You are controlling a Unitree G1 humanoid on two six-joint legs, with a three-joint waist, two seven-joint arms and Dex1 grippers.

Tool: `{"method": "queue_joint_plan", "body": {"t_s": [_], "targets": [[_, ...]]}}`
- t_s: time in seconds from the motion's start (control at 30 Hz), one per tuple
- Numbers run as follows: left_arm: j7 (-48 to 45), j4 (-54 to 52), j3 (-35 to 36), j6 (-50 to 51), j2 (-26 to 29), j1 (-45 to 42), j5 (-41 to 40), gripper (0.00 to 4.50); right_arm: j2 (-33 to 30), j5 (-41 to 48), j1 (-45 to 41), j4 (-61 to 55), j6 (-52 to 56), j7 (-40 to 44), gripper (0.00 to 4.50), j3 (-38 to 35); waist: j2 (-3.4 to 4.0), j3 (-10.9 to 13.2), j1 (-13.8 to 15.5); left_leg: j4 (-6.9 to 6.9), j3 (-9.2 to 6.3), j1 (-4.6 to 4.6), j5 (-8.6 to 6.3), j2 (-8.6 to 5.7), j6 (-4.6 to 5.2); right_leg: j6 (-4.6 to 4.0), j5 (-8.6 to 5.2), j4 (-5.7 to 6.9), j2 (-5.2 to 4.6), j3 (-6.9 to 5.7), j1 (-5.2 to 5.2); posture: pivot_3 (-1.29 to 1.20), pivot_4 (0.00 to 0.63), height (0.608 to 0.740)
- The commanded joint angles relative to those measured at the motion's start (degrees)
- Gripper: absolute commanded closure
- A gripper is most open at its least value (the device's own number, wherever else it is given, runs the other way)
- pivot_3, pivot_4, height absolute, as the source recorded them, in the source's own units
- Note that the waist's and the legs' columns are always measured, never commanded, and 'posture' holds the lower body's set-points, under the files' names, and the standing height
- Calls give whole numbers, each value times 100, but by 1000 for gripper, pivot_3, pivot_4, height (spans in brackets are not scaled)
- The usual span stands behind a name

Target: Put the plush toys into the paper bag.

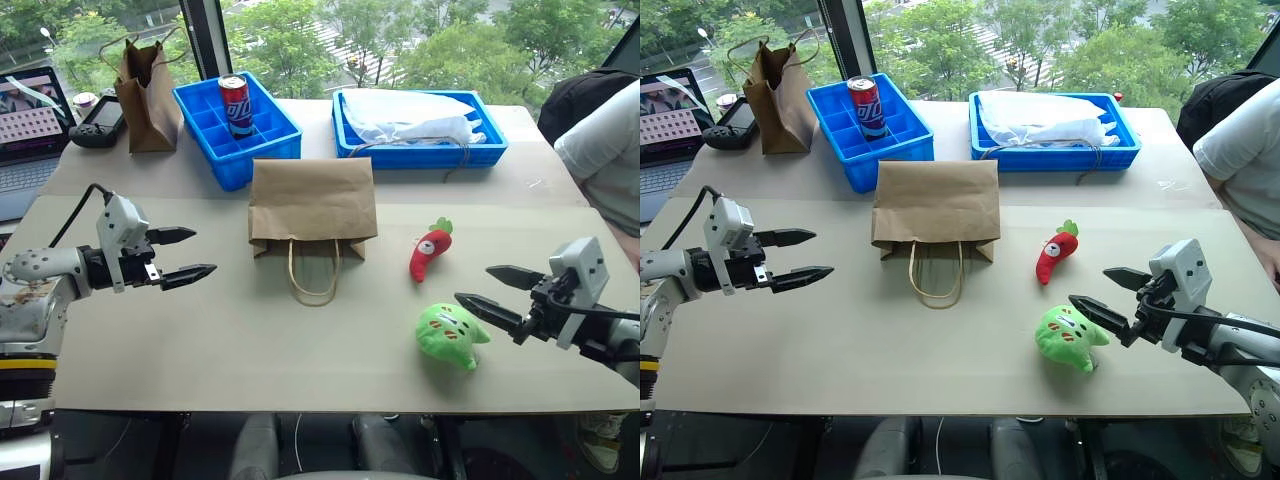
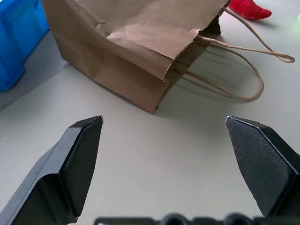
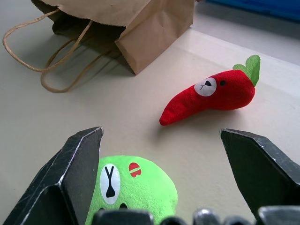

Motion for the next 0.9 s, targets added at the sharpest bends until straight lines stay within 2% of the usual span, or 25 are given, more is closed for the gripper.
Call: {"method": "queue_joint_plan", "body": {"t_s": [0.03, 0.13, 0.23, 0.43, 0.5, 0.53, 0.63, 0.9], "targets": [[-495, -57, -105, -420, 71, -464, 1, 0, -273, 440, -394, -281, 171, 215, 62, -143, 0, 0, -1, 0, 0, 0, 0, 0, 0, 0, 0, 0, 0, 0, 0, 0, 150, 707], [-1392, 30, -698, -1167, 240, -1179, 373, 0, -840, 1331, -1207, -676, 711, 549, 62, 48, 22, 42, 0, 28, 2, -5, 7, -4, -4, 0, 1, 25, 0, 2, -6, 0, 150, 707], [-1844, 169, -1117, -1753, 304, -1599, 750, 0, -1180, 1920, -1502, -803, 1154, 542, 62, 51, 20, 40, 0, 29, 0, 6, 14, 0, 2, 1, 5, 30, 6, 1, 4, 0, 150, 707], [-2177, 705, -1629, -2715, -34, -2177, 1222, 0, -1359, 2260, -1613, -900, 1459, 222, 62, 13, 20, 41, 11, 27, 0, -9, 13, -2, 4, 0, 3, 24, 3, 1, -5, 0, 150, 707], [-2106, 1183, -1825, -3507, -298, -2458, 1562, 0, -1323, 2276, -1623, -958, 1493, 64, 62, 52, 19, 42, 36, 34, -3, -11, 14, -2, 4, 0, 3, 29, 3, 0, -5, 0, 150, 707], [-1894, 1588, -1917, -4354, -482, -2634, 1866, 0, -1285, 2287, -1617, -993, 1500, -40, 62, 57, 19, 42, 51, 37, -4, -11, 14, -3, 5, 0, 3, 31, 3, -1, -4, 0, 150, 707], [-1470, 2448, -2028, -5804, -1010, -3021, 2239, 0, -1230, 2190, -1448, -1065, 1501, -240, 62, -84, 19, 42, 105, 50, -4, -12, 14, -3, 5, 2, 5, 35, 3, -1, -3, 0, 150, 707], [-874, 4037, -2371, -7347, -1758, -3589, 2827, 0, -1160, 2191, -860, -1340, 1494, -522, 62, -614, 19, 42, 113, 85, -12, -43, 7, -5, 16, 18, 15, 38, 4, -3, -10, 0, 150, 707]]}}
